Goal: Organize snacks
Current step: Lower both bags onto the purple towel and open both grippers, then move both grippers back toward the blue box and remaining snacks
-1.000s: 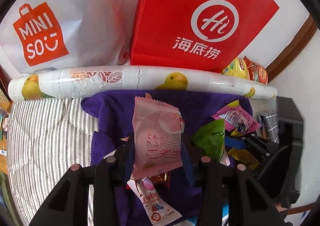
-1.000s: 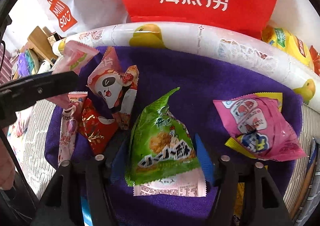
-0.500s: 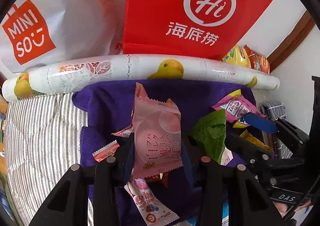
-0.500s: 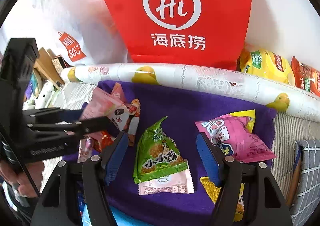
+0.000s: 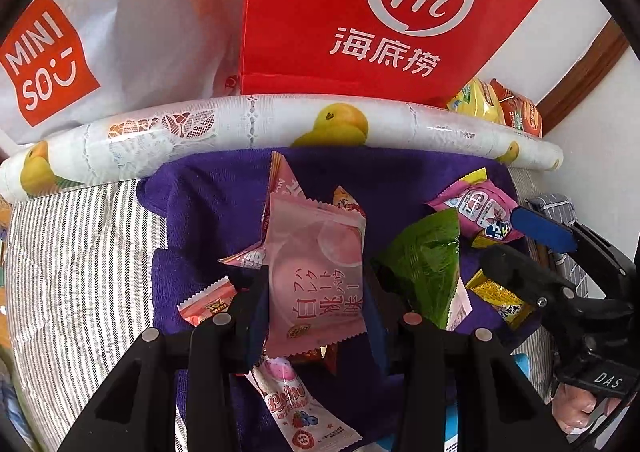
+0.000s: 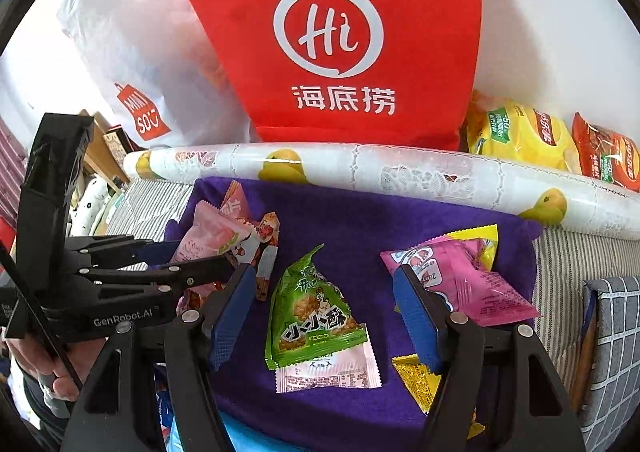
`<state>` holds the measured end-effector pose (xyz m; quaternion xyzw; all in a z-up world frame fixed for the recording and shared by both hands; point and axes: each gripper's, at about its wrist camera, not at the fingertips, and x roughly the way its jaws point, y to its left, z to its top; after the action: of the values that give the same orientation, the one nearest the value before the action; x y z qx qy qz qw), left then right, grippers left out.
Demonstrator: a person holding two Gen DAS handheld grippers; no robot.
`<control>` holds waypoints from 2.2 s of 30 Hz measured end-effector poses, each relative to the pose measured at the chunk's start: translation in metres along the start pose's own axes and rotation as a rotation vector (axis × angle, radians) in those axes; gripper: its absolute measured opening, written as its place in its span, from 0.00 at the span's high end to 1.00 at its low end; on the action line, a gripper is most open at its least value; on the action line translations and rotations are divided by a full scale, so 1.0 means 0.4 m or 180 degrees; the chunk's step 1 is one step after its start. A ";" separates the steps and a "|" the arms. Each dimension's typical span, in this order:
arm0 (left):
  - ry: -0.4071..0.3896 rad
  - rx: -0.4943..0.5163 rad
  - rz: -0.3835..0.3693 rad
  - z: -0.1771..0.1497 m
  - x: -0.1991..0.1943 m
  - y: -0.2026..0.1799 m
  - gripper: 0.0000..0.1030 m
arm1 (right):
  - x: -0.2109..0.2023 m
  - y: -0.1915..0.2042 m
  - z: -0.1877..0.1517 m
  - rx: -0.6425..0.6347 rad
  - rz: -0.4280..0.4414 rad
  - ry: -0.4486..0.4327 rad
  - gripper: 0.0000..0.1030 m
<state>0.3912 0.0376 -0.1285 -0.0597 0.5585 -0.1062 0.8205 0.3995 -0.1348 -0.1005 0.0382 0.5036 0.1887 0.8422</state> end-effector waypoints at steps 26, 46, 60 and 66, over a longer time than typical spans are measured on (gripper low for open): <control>-0.0030 -0.0013 -0.0109 0.008 -0.017 0.010 0.46 | 0.001 0.006 0.001 -0.0026 -0.0065 -0.0046 0.31; -0.0362 -0.0004 -0.0104 -0.001 -0.108 0.015 0.46 | -0.067 0.023 -0.018 0.0015 -0.0711 -0.0314 0.22; -0.0708 0.0086 -0.0274 -0.034 -0.251 -0.040 0.46 | -0.246 0.039 -0.131 0.0279 -0.0980 -0.0447 0.22; -0.0810 0.0194 -0.0261 -0.088 -0.323 -0.081 0.46 | -0.341 0.052 -0.184 0.0395 -0.0971 -0.0540 0.22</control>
<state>0.3095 0.0379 -0.0178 -0.0706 0.4434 -0.1481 0.8812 0.2726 -0.1732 -0.0175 0.0291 0.4414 0.0235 0.8965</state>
